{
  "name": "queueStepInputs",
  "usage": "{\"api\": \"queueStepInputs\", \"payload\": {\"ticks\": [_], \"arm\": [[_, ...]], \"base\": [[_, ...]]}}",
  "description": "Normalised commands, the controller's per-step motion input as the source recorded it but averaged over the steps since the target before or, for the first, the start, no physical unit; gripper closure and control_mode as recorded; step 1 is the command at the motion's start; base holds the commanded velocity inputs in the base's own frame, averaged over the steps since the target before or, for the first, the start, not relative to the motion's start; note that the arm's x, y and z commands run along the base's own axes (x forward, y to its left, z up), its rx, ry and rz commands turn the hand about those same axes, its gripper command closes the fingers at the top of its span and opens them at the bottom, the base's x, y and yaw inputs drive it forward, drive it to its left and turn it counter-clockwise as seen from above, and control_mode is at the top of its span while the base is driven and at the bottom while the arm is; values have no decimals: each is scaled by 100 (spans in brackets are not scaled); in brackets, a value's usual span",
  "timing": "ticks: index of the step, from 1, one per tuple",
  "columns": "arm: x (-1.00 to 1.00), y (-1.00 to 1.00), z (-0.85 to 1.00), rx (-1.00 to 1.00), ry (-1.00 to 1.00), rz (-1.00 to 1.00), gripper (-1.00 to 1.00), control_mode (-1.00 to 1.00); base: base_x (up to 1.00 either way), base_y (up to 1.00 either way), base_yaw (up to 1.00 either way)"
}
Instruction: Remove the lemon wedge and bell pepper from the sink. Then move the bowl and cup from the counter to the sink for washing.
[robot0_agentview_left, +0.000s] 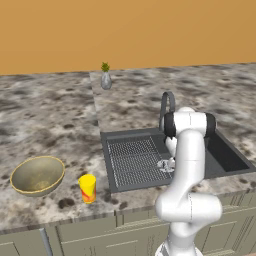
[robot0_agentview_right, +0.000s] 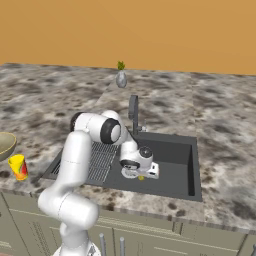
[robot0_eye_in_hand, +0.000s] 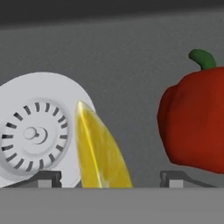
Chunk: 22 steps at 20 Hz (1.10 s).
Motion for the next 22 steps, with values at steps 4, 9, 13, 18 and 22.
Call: {"api": "queueStepInputs", "payload": {"ticks": [4, 9, 13, 18, 22], "arm": [[1, -4, -6, 1, 0, 0, 100, -100], [0, 0, -2, 0, 0, 0, 100, -100], [-4, 0, -1, 1, -1, 0, 100, -100], [-8, 0, 0, 4, -2, 0, 100, -100], [-17, -3, 0, 1, -3, -1, 100, -100]], "base": [[0, 0, 0], [0, 0, 0], [0, 0, 0], [0, 0, 0], [0, 0, 0]]}}
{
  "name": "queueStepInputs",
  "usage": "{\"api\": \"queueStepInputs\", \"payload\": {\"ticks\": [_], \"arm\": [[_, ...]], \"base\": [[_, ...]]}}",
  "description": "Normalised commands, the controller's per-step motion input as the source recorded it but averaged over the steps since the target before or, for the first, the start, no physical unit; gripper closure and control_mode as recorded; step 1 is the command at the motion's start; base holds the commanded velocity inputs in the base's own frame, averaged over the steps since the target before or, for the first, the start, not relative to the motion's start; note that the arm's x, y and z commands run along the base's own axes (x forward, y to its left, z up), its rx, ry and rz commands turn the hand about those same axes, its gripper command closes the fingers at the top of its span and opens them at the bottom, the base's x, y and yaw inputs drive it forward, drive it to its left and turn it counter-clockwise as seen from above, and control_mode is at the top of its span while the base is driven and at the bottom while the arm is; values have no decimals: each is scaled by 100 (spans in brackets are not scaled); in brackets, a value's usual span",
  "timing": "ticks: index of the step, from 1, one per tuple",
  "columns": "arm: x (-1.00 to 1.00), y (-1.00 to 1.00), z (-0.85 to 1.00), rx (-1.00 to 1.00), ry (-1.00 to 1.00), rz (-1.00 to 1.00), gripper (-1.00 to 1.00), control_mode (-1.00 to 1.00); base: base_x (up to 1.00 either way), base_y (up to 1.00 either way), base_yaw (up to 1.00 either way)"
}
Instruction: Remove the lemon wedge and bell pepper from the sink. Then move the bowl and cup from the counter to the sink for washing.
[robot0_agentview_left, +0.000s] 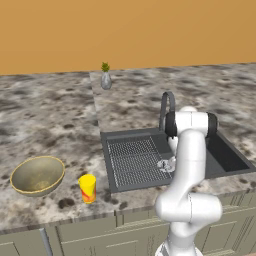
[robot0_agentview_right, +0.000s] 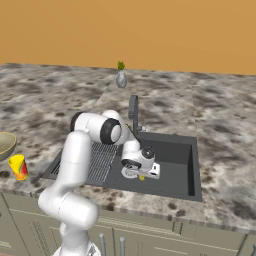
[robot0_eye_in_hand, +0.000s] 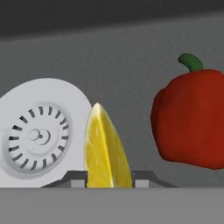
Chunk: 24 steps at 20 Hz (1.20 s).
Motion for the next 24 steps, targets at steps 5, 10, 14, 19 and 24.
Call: {"api": "queueStepInputs", "payload": {"ticks": [5, 10, 14, 19, 24], "arm": [[-21, -3, 6, 0, -3, -4, 100, -100], [-19, -2, 17, 0, -5, -3, 100, -100], [-17, 0, 15, 0, -2, -4, 100, -100], [-18, 0, 19, 0, -4, -3, 100, -100], [-8, -1, 24, 0, -4, -3, 100, -100]], "base": [[0, 0, 0], [0, 0, 0], [0, 0, 0], [0, 0, 0], [0, 0, 0]]}}
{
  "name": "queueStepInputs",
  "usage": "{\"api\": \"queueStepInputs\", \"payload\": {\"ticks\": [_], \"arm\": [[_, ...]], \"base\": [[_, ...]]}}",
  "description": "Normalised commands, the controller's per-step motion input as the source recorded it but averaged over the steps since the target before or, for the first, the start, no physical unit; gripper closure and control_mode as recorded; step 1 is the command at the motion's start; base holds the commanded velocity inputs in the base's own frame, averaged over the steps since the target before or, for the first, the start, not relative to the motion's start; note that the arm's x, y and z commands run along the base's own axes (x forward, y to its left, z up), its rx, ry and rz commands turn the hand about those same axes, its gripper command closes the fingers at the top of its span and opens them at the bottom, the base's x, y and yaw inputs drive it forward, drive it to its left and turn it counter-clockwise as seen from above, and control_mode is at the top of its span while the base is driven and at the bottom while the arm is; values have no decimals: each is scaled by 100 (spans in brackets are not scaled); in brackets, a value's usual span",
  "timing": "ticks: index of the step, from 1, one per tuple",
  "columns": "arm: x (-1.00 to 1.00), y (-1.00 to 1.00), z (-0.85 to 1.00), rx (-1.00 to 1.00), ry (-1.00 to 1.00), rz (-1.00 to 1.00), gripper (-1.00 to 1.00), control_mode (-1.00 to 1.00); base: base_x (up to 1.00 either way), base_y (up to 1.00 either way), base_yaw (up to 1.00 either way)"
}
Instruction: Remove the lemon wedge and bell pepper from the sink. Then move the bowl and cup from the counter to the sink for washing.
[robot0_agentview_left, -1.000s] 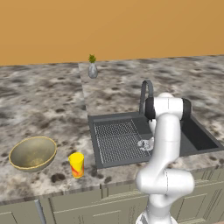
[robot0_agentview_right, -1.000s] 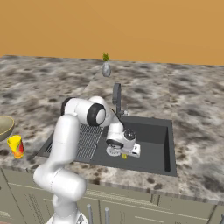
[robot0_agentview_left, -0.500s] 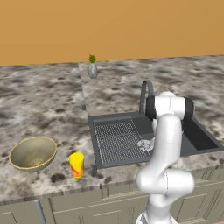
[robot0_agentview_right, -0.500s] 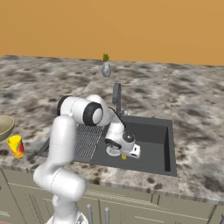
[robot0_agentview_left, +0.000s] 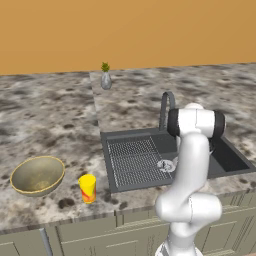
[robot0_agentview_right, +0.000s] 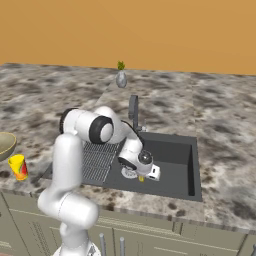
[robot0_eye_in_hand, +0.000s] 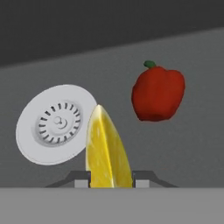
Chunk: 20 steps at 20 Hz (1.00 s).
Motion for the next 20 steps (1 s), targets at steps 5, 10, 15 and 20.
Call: {"api": "queueStepInputs", "payload": {"ticks": [5, 10, 15, 20], "arm": [[-12, 0, 25, 0, 0, -4, 100, -100], [-18, 0, 24, 0, 0, -7, 100, -100], [-14, 0, 32, 0, -2, -1, 100, -100], [-12, 0, 32, 0, -6, 0, 100, -100]], "base": [[0, 0, 0], [0, 0, 0], [0, 0, 0], [0, 0, 0]]}}
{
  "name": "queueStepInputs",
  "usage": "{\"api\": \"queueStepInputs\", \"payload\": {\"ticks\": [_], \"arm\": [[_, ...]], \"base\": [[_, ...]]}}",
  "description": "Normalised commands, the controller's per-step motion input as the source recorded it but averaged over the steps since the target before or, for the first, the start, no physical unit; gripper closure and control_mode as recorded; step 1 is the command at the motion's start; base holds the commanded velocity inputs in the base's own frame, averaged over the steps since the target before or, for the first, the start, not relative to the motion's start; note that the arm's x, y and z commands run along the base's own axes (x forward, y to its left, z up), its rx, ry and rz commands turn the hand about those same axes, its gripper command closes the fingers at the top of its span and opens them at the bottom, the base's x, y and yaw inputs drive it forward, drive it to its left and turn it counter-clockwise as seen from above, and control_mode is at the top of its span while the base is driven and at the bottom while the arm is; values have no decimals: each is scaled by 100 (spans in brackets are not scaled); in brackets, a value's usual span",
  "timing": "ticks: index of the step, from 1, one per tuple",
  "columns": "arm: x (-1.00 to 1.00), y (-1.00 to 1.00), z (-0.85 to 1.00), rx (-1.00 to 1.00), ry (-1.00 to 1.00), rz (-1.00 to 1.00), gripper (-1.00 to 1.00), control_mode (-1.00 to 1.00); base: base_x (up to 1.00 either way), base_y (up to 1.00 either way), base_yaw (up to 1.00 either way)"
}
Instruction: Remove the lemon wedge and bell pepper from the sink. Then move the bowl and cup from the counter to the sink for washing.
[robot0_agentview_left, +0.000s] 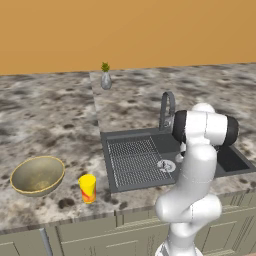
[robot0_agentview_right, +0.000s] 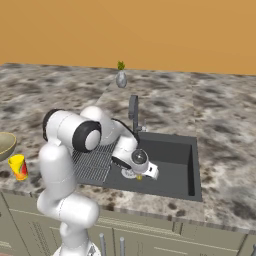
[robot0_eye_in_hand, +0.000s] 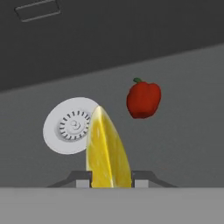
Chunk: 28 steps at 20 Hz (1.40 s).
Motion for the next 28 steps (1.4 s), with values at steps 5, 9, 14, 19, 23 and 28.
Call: {"api": "queueStepInputs", "payload": {"ticks": [5, 9, 14, 19, 23, 28], "arm": [[-11, 0, 33, 0, -5, 0, 100, -100], [-13, 0, 33, 0, -1, 0, 100, -100], [-13, 0, 33, 0, 0, 0, 100, -100], [-13, -1, 32, 0, 0, 0, 100, -100], [-14, -1, 30, 0, 0, 0, 100, -100], [-15, -2, 32, 0, 0, 0, 100, -100]], "base": [[0, 0, 0], [0, 0, 0], [0, 0, 0], [0, 0, 0], [0, 0, 0], [0, 0, 0]]}}
